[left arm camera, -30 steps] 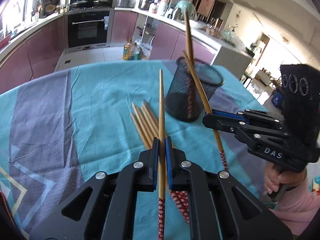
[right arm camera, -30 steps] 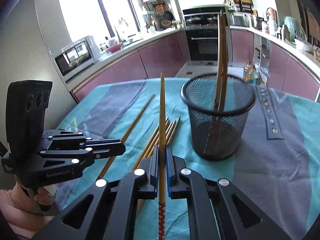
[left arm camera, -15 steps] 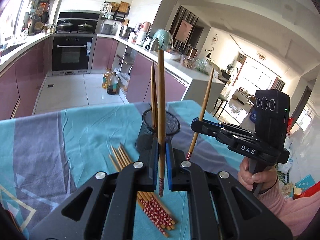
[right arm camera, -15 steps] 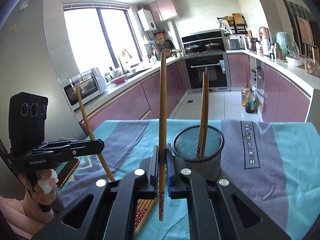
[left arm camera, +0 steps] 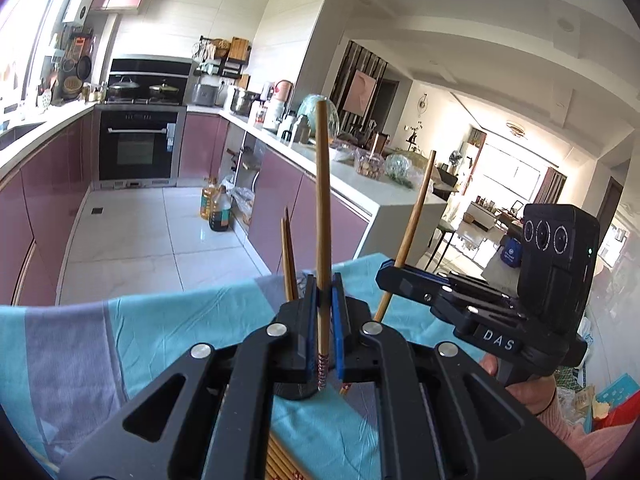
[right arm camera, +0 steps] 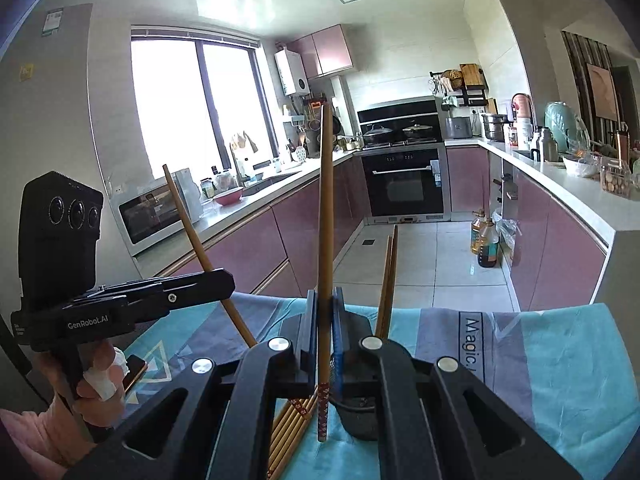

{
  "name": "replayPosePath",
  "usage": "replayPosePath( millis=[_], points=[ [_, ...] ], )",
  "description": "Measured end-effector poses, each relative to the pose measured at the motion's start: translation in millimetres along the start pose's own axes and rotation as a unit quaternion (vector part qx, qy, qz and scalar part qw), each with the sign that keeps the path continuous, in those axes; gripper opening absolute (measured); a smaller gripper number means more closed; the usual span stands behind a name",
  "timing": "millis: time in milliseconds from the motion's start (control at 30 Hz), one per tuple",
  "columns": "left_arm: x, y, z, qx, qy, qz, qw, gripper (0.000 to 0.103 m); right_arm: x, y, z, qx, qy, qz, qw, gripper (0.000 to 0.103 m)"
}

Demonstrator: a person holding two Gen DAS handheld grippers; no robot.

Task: Organize utensils
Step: 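Lower the chopstick into the mesh cup with the right tool, then open the right tool to release the chopstick and withdraw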

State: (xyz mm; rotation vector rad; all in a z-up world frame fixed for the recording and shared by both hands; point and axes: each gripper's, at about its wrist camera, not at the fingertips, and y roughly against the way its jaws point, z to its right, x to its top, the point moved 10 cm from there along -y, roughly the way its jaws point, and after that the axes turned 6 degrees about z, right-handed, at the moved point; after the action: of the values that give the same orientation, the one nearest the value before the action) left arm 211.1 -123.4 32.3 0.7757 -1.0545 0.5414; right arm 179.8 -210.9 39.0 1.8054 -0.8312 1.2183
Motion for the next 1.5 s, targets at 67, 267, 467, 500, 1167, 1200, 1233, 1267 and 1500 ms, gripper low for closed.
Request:
replayPosePath(
  millis=[67, 267, 467, 500, 1167, 1200, 1233, 1267, 1500],
  points=[
    [7.9, -4.5, 1.0, 0.005, -0.006, 0.006, 0.9999, 0.007, 8.3, -2.3, 2.8, -0.005, 0.004, 0.008, 1.0, 0.006],
    [15.1, -25.2, -0.9, 0.025, -0.015, 0.002, 0.9996, 0.007, 16.2, -10.7, 12.4, -0.018, 0.004, 0.016, 1.0, 0.006],
    [4.5, -46.5, -8.5, 0.045, -0.023, -0.017, 0.9986, 0.007, 5.9, -24.1, 18.4, -0.033, 0.007, 0.005, 0.999, 0.006],
    [2.6, -48.7, -8.7, 0.046, -0.024, -0.019, 0.9985, 0.007, 3.5, -25.9, 19.7, -0.034, 0.005, 0.003, 0.999, 0.006],
    [-48.5, -94.5, -21.6, 0.032, -0.029, -0.123, 0.9915, 0.007, -47.8, -69.8, 35.7, -0.046, -0.012, -0.105, 0.993, 0.006],
    [-50.6, -97.1, -23.3, 0.032, -0.025, -0.128, 0.991, 0.007, -51.2, -71.7, 35.1, -0.047, -0.014, -0.111, 0.993, 0.006],
    [-51.8, -100.4, -25.1, 0.03, -0.022, -0.133, 0.9904, 0.007, -54.5, -74.4, 36.3, -0.048, -0.017, -0.118, 0.992, 0.006],
    [-52.7, -102.8, -27.1, 0.03, -0.019, -0.135, 0.9903, 0.007, -57.5, -76.8, 36.9, -0.048, -0.019, -0.124, 0.991, 0.006],
    [-55.1, -116.0, -32.8, 0.037, -0.011, -0.142, 0.9891, 0.008, -68.8, -84.1, 49.3, -0.052, -0.042, -0.136, 0.989, 0.006]
  ],
)
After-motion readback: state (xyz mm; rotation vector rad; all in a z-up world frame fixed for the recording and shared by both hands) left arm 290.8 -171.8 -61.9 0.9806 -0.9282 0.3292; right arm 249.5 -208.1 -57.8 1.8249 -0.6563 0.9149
